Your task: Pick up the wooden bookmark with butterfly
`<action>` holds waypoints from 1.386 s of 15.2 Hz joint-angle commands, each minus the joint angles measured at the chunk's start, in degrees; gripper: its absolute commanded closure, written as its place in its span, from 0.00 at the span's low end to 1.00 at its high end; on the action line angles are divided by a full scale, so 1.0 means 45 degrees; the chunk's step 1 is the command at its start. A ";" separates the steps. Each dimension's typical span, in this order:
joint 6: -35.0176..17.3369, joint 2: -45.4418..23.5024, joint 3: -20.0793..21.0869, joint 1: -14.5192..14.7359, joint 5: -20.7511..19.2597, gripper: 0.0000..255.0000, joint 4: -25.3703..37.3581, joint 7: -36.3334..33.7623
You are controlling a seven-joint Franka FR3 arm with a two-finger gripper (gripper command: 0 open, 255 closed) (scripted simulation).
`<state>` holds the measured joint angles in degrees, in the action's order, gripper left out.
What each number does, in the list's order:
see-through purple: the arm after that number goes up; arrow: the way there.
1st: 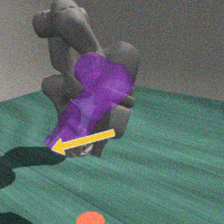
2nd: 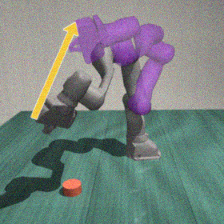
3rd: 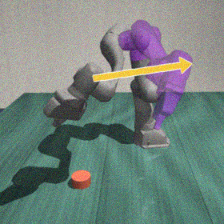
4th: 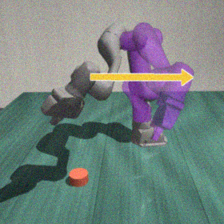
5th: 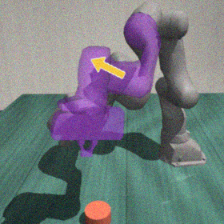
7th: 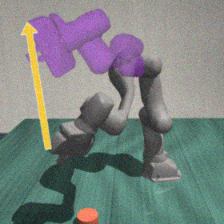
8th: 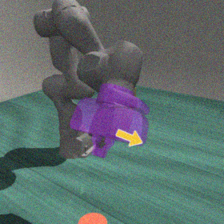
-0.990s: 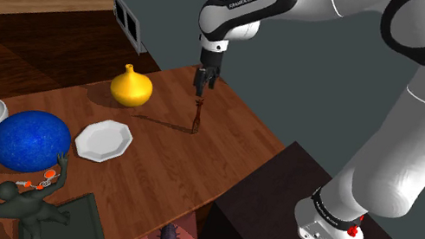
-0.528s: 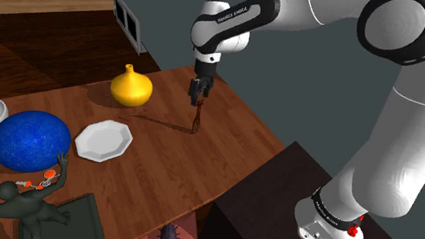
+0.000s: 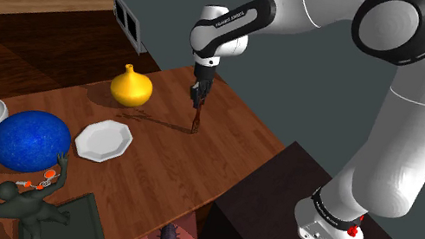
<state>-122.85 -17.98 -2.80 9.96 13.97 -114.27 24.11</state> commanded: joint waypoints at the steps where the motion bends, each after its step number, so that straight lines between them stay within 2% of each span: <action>1: -0.0002 -0.0020 0.0009 0.0007 0.0006 1.00 -0.0014 -0.0002; 5: 0.0030 0.0003 0.0009 0.0011 0.0000 1.00 -0.0004 -0.0016; 21: 0.2223 0.1340 -0.0084 0.0017 -0.0338 1.00 0.0900 -0.0533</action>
<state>-113.41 -12.15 -3.17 10.03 12.52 -110.55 21.84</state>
